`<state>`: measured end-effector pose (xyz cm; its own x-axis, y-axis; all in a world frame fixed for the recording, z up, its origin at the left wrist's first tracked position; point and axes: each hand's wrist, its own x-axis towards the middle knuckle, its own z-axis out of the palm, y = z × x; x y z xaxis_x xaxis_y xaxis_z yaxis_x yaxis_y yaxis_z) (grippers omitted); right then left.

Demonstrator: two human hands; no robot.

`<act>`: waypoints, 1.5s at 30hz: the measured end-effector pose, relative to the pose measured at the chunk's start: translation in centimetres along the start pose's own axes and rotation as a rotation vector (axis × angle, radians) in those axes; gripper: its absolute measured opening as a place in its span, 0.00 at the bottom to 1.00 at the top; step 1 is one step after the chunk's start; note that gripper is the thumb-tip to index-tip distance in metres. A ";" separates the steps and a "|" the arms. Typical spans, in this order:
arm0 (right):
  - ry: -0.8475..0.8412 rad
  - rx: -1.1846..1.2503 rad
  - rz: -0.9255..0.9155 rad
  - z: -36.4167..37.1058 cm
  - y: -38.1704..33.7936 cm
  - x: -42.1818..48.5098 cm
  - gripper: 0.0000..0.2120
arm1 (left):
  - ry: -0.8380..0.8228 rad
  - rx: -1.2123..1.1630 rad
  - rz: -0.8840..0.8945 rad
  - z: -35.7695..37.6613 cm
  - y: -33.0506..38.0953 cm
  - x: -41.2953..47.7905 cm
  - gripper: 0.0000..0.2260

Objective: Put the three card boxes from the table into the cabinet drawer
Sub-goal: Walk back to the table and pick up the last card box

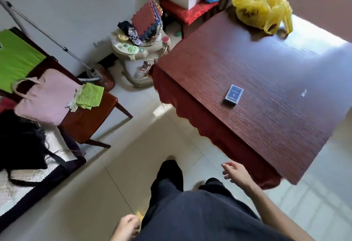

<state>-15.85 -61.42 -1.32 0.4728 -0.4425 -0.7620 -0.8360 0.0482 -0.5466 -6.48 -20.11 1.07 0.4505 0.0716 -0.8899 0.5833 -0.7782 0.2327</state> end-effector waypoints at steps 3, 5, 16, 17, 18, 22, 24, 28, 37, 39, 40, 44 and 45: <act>0.057 0.077 0.096 1.2 -0.2 -0.2 0.06 | -0.036 0.079 0.038 -4.4 5.3 3.5 0.07; 0.100 0.144 0.161 1.7 0.4 -0.7 0.06 | -0.039 0.136 0.071 -6.6 9.4 6.2 0.07; 0.240 0.457 0.539 4.5 3.3 -2.0 0.09 | -0.190 0.391 0.355 -6.0 34.1 14.3 0.06; 0.245 0.486 0.544 4.4 2.9 -1.4 0.09 | -0.206 0.381 0.364 -5.4 35.7 14.4 0.06; 0.255 0.504 0.538 4.0 2.4 -0.7 0.09 | -0.220 0.364 0.373 -4.9 37.1 14.6 0.05; 0.280 0.516 0.424 1.4 -1.5 2.6 0.07 | -0.259 0.374 0.384 -3.7 40.9 15.0 0.06; 0.321 0.493 0.341 -0.4 -4.2 4.2 0.06 | -0.257 0.403 0.375 -4.0 41.8 15.3 0.06; 0.394 0.419 0.224 -3.9 -9.9 7.2 0.05 | -0.250 0.457 0.340 -5.5 42.6 16.5 0.06; 0.443 -0.028 0.218 -9.2 -21.6 15.8 0.34 | -0.243 0.431 0.329 -7.9 46.1 18.9 0.04; 0.449 -0.099 0.239 -9.1 -23.1 17.2 0.37 | -0.238 0.410 0.338 -8.4 46.8 19.1 0.04; 0.453 -0.129 0.248 -9.0 -23.6 17.7 0.38 | -0.237 0.397 0.341 -8.7 47.0 19.3 0.04; 0.454 -0.223 0.261 -8.3 -24.5 18.7 0.38 | -0.226 0.380 0.341 -9.5 47.1 20.1 0.04; 0.458 -0.235 0.264 -8.2 -24.6 18.9 0.37 | -0.224 0.383 0.337 -9.8 46.9 20.2 0.04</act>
<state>11.36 -78.34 0.64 0.1146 -0.7873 -0.6058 -0.9734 0.0328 -0.2268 36.60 -49.10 -2.19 0.3901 -0.3221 -0.8626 0.1260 -0.9093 0.3966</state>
